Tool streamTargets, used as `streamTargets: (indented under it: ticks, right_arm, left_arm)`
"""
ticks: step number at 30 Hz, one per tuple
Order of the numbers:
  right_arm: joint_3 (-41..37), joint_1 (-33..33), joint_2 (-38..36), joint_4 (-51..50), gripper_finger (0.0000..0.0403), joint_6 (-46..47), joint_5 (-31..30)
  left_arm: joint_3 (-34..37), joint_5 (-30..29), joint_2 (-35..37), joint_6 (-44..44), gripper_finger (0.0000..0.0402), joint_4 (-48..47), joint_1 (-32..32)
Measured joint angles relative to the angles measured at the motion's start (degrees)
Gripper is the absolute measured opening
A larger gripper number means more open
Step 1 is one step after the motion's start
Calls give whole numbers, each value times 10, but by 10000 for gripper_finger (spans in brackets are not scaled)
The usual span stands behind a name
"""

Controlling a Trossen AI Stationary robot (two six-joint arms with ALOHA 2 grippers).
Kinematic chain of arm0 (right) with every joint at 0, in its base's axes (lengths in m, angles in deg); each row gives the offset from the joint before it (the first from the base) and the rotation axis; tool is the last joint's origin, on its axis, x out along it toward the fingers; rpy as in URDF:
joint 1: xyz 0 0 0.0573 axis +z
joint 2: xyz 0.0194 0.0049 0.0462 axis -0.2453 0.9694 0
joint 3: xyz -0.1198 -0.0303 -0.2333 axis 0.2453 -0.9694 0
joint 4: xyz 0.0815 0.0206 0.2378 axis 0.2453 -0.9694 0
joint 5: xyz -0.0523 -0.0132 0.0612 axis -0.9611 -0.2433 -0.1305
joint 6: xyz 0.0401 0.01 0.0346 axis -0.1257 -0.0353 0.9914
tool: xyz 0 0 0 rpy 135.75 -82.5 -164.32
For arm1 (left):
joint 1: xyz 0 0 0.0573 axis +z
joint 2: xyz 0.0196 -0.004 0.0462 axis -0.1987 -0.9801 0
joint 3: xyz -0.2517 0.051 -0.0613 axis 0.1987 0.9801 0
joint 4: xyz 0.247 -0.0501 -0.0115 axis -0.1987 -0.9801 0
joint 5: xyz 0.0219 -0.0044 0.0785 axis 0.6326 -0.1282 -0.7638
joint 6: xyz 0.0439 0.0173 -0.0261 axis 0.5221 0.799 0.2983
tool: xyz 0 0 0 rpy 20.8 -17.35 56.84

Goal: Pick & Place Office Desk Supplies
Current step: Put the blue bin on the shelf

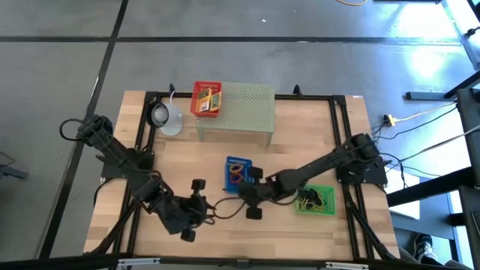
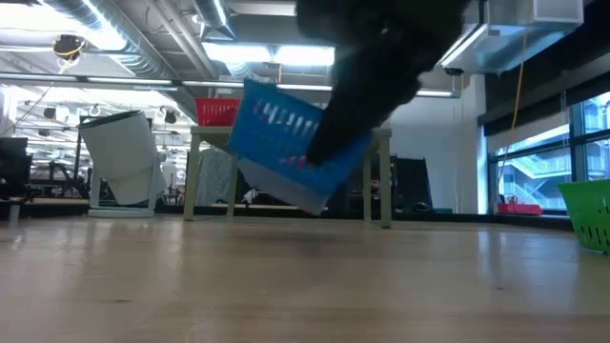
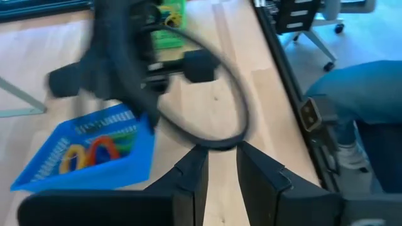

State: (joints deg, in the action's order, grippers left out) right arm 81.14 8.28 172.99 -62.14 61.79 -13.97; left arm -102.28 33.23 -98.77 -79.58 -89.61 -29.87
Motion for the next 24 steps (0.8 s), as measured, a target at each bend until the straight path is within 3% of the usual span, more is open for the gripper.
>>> streamTargets:
  ticks: [14, 24]
  right_arm:
    - [4, -53, 7, 2, 17, 15, 48]
    - [4, -55, 7, 3, 90, 15, 47]
  left_arm:
    - [0, -3, 0, 0, 75, -1, -69]
    - [0, -18, 0, 0, 75, -2, -74]
